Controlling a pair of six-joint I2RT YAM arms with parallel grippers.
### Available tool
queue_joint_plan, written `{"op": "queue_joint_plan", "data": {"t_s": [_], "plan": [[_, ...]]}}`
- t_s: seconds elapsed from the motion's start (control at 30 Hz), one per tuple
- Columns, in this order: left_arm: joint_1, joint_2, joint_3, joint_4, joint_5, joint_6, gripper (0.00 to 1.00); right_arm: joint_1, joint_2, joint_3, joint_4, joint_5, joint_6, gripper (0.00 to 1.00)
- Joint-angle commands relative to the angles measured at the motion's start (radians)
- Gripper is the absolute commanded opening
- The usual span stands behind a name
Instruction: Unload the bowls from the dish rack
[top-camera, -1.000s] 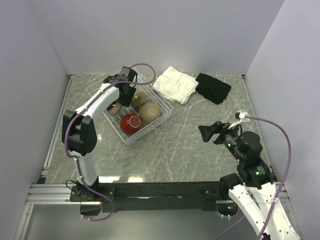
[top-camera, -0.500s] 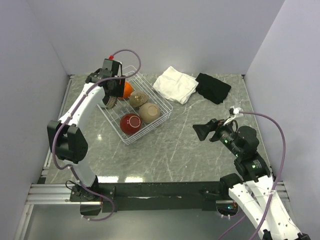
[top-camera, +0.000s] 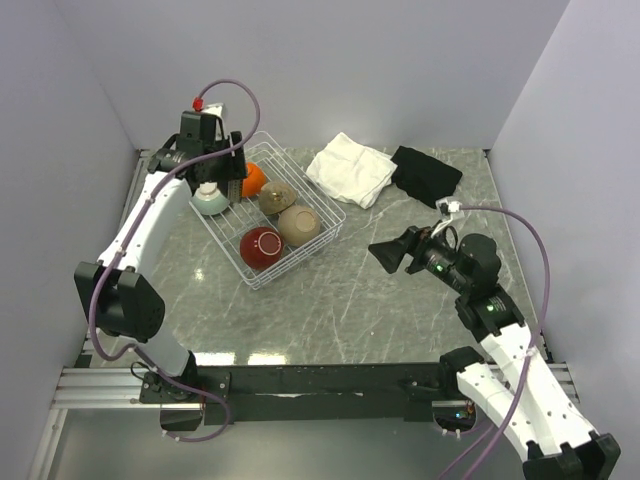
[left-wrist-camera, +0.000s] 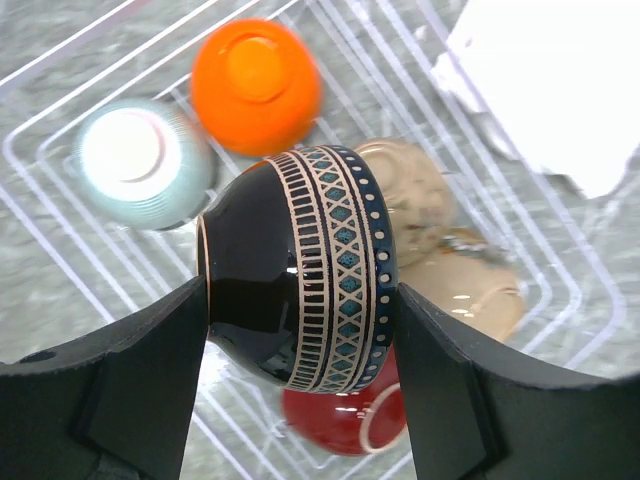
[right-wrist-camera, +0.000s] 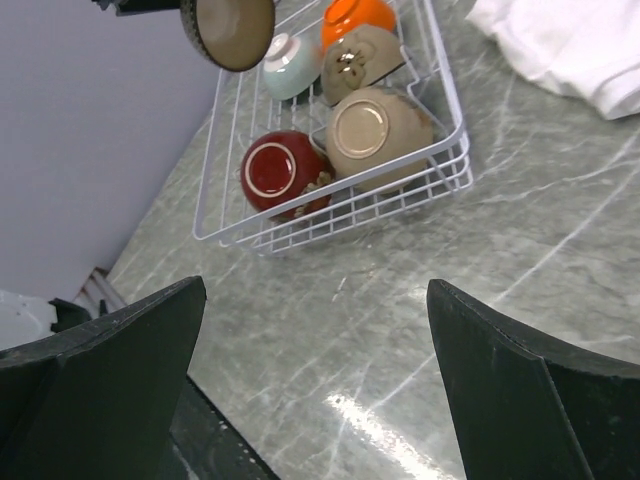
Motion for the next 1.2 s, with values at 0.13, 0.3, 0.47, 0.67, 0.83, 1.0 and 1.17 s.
{"op": "queue_joint_plan", "data": {"t_s": [0.13, 0.3, 0.47, 0.67, 0.83, 1.0, 1.17], "plan": [[0.002, -0.072, -0.038, 0.148, 0.130, -0.101, 0.01, 0.010, 0.087, 0.002, 0.165, -0.095, 0.072, 1.00], [0.002, -0.100, -0.083, 0.205, 0.232, -0.164, 0.01, 0.011, 0.134, -0.009, 0.237, -0.133, 0.133, 1.00], [0.002, -0.124, -0.136, 0.271, 0.338, -0.242, 0.01, 0.021, 0.214, -0.011, 0.373, -0.155, 0.237, 1.00], [0.002, -0.182, -0.188, 0.343, 0.430, -0.334, 0.01, 0.027, 0.390, 0.074, 0.402, -0.152, 0.289, 1.00], [0.002, -0.224, -0.257, 0.436, 0.539, -0.408, 0.01, 0.050, 0.516, 0.178, 0.358, -0.135, 0.314, 1.00], [-0.009, -0.268, -0.357, 0.524, 0.631, -0.489, 0.01, 0.064, 0.631, 0.233, 0.412, -0.160, 0.372, 1.00], [-0.027, -0.305, -0.434, 0.616, 0.700, -0.560, 0.01, 0.093, 0.748, 0.291, 0.433, -0.176, 0.426, 0.95]]}}
